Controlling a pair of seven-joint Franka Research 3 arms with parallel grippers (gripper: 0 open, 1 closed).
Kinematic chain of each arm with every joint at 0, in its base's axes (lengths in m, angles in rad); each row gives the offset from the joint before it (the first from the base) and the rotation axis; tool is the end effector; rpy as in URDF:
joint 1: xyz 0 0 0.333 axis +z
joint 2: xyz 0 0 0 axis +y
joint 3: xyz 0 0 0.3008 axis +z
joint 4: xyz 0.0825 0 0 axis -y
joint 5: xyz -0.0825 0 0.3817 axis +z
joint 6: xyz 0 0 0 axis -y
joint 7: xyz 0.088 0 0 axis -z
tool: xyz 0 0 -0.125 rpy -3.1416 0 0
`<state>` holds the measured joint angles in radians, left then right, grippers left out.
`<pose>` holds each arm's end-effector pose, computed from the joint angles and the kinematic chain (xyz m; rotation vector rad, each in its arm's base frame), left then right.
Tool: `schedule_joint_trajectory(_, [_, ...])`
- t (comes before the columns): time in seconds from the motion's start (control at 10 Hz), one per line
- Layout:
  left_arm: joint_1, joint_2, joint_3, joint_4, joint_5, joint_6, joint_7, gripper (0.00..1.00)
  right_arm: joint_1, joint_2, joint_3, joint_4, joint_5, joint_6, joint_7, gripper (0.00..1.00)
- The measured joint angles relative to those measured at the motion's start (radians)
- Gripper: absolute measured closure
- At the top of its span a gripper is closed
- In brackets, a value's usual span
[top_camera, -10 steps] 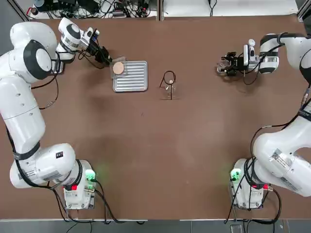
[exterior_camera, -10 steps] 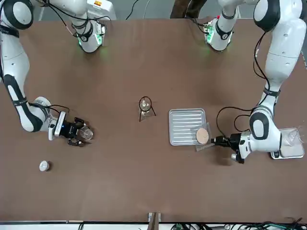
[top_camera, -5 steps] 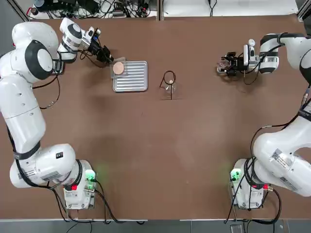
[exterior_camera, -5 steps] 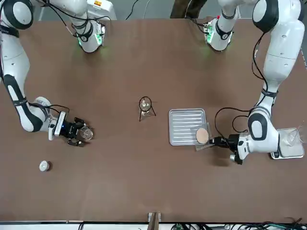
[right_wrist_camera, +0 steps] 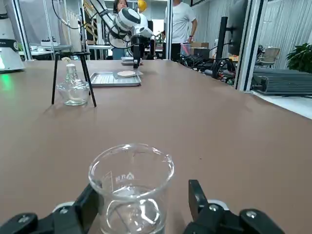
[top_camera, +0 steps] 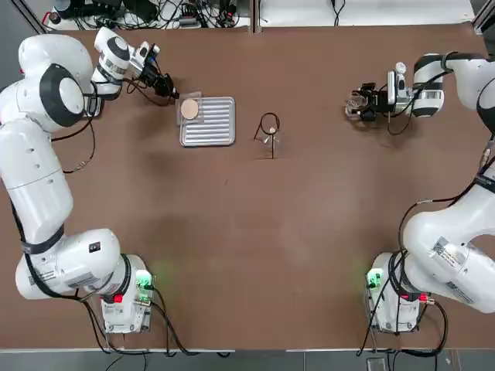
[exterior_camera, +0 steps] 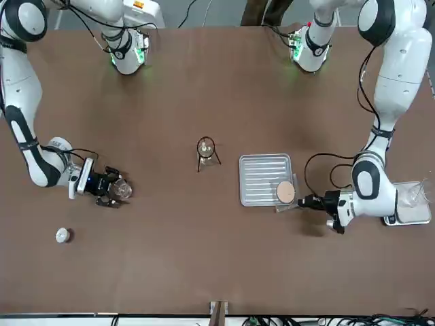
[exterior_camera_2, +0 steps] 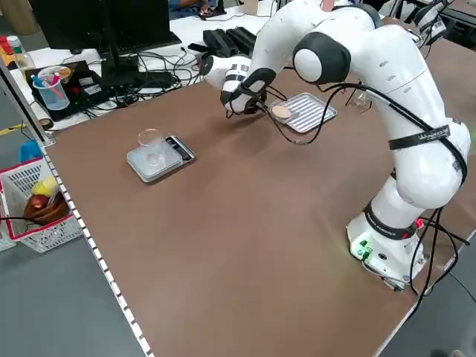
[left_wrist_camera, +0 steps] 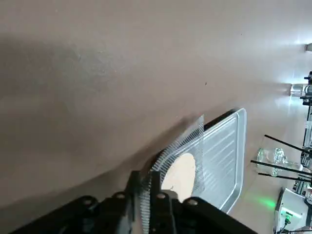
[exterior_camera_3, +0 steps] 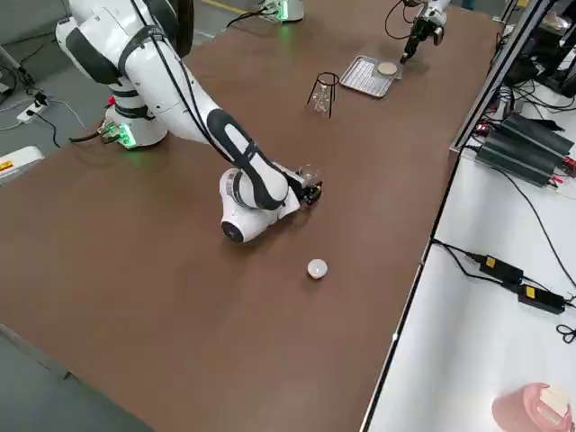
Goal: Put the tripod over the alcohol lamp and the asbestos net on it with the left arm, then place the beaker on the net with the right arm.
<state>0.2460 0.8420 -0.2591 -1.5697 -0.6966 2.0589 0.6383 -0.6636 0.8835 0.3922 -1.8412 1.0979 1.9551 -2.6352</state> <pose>0.6549 -0.0384 0.1288 2.3164 -0.1679 -0.1038 0.5630 -0.0693 0.0679 -1.5252 -1.3311 -1.2225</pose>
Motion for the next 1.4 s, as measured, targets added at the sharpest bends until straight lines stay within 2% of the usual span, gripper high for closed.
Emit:
schedule_joint_trajectory(0.2, [0.0, 0.0, -0.001, 0.002, 0.0, -0.002, 0.0, 0.98, 0.0, 0.0, 0.0, 0.0, 0.0, 0.0, 0.0, 0.2])
schedule_joint_trajectory(0.5, [0.007, -0.009, -0.001, 0.019, -0.002, -0.008, -0.009, 0.98, 0.0, 0.0, 0.0, 0.0, 0.0, 0.0, 0.0, 0.2])
schedule_joint_trajectory(0.7, [0.015, -0.043, -0.004, 0.03, -0.005, -0.028, -0.078, 0.98, 0.0, 0.0, 0.0, 0.0, 0.0, 0.0, 0.0, 0.2])
schedule_joint_trajectory(0.9, [0.027, -0.081, -0.035, 0.032, -0.006, -0.054, -0.155, 0.98, 0.0, 0.0, 0.0, 0.0, 0.0, 0.0, 0.0, 0.2])
schedule_joint_trajectory(1.0, [0.047, -0.091, -0.066, 0.032, -0.007, -0.064, -0.192, 0.98, 0.0, 0.0, 0.0, 0.0, 0.0, 0.0, 0.0, 0.2])
schedule_joint_trajectory(1.2, [0.126, -0.099, -0.18, 0.033, -0.008, -0.072, -0.265, 0.98, 0.0, 0.0, 0.0, 0.0, 0.0, 0.0, 0.0, 0.2])
schedule_joint_trajectory(1.4, [0.16, -0.112, -0.277, 0.033, -0.008, -0.077, -0.307, 0.98, 0.0, 0.0, 0.0, 0.0, 0.0, -0.001, 0.0, 0.2])
